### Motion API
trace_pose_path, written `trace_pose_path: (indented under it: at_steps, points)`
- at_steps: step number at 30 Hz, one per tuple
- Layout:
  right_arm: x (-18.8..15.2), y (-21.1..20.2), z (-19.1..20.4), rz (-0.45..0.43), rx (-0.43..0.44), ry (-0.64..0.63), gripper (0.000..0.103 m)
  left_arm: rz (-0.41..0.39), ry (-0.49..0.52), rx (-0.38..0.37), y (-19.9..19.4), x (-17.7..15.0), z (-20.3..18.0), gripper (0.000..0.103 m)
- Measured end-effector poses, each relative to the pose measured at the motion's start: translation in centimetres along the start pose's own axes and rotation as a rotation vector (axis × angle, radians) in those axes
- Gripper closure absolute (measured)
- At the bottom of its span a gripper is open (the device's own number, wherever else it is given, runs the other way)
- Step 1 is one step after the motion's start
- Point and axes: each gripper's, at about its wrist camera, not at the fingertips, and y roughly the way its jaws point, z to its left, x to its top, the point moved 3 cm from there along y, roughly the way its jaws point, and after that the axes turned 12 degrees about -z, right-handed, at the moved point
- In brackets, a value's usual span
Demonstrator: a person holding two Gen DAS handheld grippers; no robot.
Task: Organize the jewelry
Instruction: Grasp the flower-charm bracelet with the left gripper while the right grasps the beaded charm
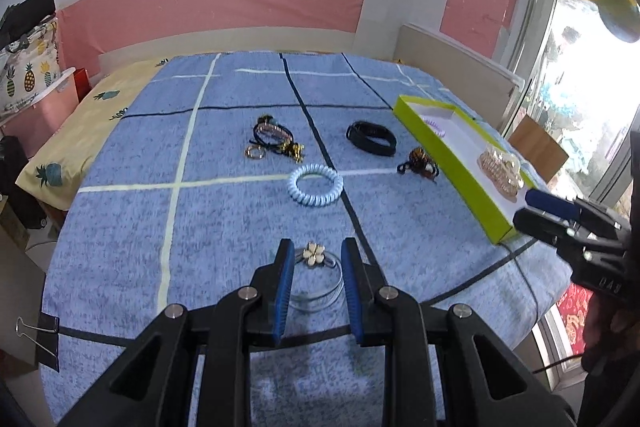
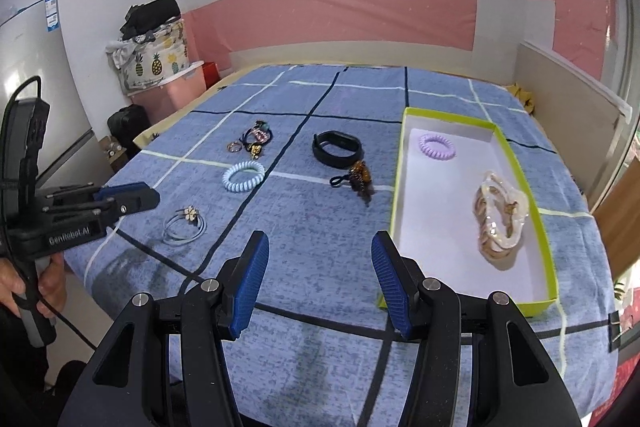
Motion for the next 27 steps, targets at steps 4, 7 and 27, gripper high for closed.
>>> trace_pose_path:
  at_steps: [4,7,27]
  points:
    - [0.1,1.0,0.2,0.015,-0.004,-0.018,0.049,0.032,0.005,0.010,0.9,-0.9,0.3,0.078]
    - [0.1,1.9,0.3,0.028,-0.003,-0.028,0.049,0.047,0.000,0.019,1.6,-1.3,0.7,0.078]
    - [2.2,9.5,-1.8,0.124,-0.034,-0.079,0.049,0.088,0.036,-0.011,4.5,-1.4,0.2,0.070]
